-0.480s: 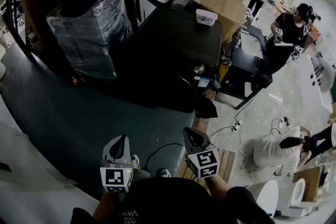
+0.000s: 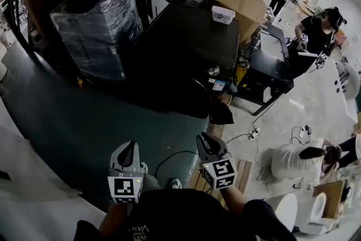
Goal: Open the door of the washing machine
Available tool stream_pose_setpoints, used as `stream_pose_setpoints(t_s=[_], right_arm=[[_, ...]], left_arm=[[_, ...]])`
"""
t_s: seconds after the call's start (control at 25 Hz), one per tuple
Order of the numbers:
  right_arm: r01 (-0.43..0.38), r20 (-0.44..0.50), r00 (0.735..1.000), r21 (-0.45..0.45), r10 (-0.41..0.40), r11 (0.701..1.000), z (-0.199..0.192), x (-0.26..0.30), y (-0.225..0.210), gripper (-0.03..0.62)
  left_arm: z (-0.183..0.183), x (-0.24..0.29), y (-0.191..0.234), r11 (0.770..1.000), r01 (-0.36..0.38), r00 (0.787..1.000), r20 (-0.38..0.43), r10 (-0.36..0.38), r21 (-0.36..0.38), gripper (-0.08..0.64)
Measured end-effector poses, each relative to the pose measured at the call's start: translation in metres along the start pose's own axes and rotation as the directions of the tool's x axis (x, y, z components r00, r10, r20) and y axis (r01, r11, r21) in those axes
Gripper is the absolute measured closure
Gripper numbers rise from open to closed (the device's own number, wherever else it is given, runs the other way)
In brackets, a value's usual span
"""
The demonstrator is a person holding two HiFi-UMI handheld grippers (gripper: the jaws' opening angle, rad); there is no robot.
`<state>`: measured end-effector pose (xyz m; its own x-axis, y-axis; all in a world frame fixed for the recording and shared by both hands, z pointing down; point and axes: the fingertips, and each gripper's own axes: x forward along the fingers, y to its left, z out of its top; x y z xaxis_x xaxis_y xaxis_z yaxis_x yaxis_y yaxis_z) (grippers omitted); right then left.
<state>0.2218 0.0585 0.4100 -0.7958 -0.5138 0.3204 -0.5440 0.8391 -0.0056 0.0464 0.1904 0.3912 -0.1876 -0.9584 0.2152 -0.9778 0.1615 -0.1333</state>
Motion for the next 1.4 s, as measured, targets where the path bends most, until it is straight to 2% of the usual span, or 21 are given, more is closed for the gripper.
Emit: stream_pose_setpoints(t_s=[0.2, 0.28, 0.32, 0.56, 0.8, 1.12, 1.4], right_arm=[[0.026, -0.032, 0.999, 0.013, -0.025, 1.0, -0.003, 0.015, -0.009, 0.456], [0.038, -0.042, 0.998, 0.019, -0.038, 0.999, -0.004, 0.025, -0.011, 0.431], [0.049, -0.046, 0.998, 0.023, -0.048, 0.999, -0.003, 0.031, -0.012, 0.427], [0.121, -0.074, 0.99, 0.038, -0.118, 0.992, 0.008, 0.07, -0.014, 0.42], [0.211, -0.084, 0.975, 0.063, -0.205, 0.976, 0.024, 0.112, -0.006, 0.419], [0.342, -0.092, 0.939, 0.112, -0.333, 0.933, 0.034, 0.16, 0.006, 0.419], [0.436, -0.123, 0.898, 0.124, -0.423, 0.891, 0.032, 0.179, 0.009, 0.419]], left_arm=[[-0.004, 0.021, 0.011, 0.999, 0.041, 0.999, -0.028, -0.041, 0.008, 0.522], [-0.009, 0.035, 0.016, 0.997, 0.076, 0.996, -0.051, -0.077, -0.016, 0.357], [-0.01, 0.042, 0.019, 0.995, 0.094, 0.993, -0.064, -0.096, -0.025, 0.341], [-0.01, 0.086, 0.052, 0.984, 0.178, 0.98, -0.088, -0.177, 0.005, 0.341], [-0.004, 0.128, 0.094, 0.961, 0.275, 0.958, -0.096, -0.27, 0.038, 0.341], [-0.006, 0.172, 0.142, 0.912, 0.401, 0.914, -0.11, -0.391, 0.087, 0.341], [-0.019, 0.201, 0.169, 0.871, 0.478, 0.876, -0.137, -0.463, 0.11, 0.341]])
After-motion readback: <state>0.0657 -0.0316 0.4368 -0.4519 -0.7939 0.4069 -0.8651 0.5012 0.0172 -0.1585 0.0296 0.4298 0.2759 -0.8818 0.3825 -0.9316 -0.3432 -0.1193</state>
